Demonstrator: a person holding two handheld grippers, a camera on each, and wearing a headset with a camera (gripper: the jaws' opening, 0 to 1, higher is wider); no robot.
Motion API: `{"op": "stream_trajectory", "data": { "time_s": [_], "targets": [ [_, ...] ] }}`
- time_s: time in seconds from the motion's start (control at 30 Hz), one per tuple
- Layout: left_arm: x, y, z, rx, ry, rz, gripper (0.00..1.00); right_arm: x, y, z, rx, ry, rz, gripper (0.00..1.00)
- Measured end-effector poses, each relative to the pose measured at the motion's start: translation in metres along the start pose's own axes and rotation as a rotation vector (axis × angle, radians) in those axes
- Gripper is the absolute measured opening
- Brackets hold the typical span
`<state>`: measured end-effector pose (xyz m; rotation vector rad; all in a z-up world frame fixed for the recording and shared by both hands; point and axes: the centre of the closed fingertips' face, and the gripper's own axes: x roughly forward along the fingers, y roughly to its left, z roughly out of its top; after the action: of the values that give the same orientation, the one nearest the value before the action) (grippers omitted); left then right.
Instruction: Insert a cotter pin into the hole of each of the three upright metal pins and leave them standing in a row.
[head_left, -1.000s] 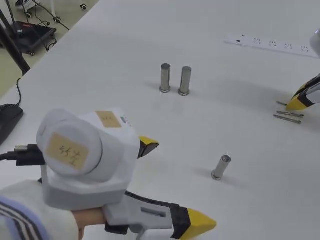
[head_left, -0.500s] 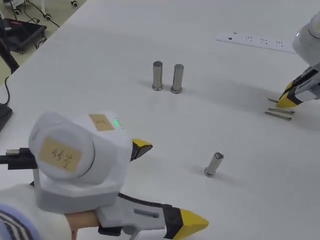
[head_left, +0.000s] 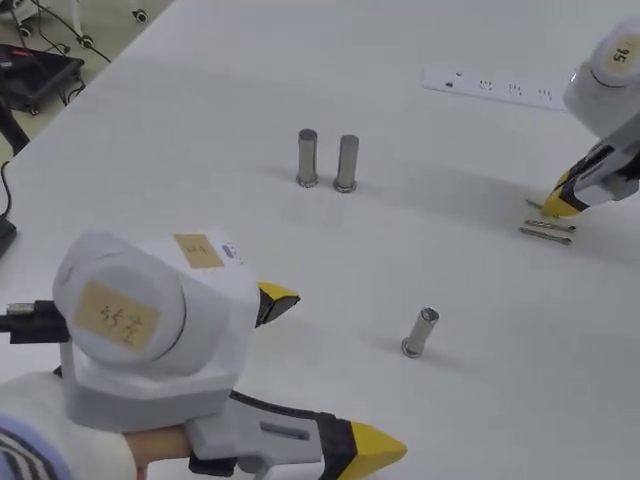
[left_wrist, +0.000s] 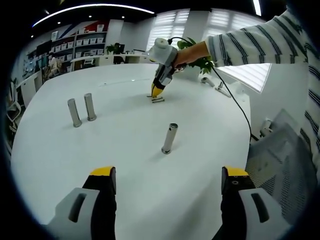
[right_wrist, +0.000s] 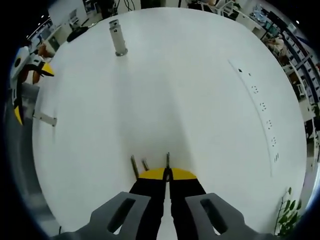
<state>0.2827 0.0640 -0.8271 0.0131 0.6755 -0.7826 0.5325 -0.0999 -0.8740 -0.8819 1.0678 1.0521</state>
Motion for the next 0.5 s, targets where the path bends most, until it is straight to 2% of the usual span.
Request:
{"op": "stream_trajectory", "data": {
  "time_s": [0.1,0.23,0.33,0.47,0.5],
  "targets": [
    [-0.0001,-0.0006,-0.0005,-0.002,0.001,-0.001,0.86,-0.0006,0.0023,0.0004,0.015,-0.001,-0.004,0.03],
    [-0.0007,-0.0024,0.0008,-0.001,-0.002,-0.004,0.86,-0.0006,0.0039,0.0016,-0.045,0.029,-0.021,0.02],
    [-0.0013,-0.0029,0.0015,0.000,-0.003,-0.002,0.86,-0.0012,0.0041,-0.0006,-0.093,0.073,-0.036,0.02],
    [-0.0028,-0.0033,0.0037,0.000,-0.009,0.001,0.86,-0.0043,0.0056,0.0001,-0.105,0.072,-0.043,0.01],
    [-0.0032,-0.0035,0.0040,0.001,-0.010,0.001,0.85,-0.0068,0.0078,0.0023,-0.087,0.054,-0.033,0.01]
  ]
}}
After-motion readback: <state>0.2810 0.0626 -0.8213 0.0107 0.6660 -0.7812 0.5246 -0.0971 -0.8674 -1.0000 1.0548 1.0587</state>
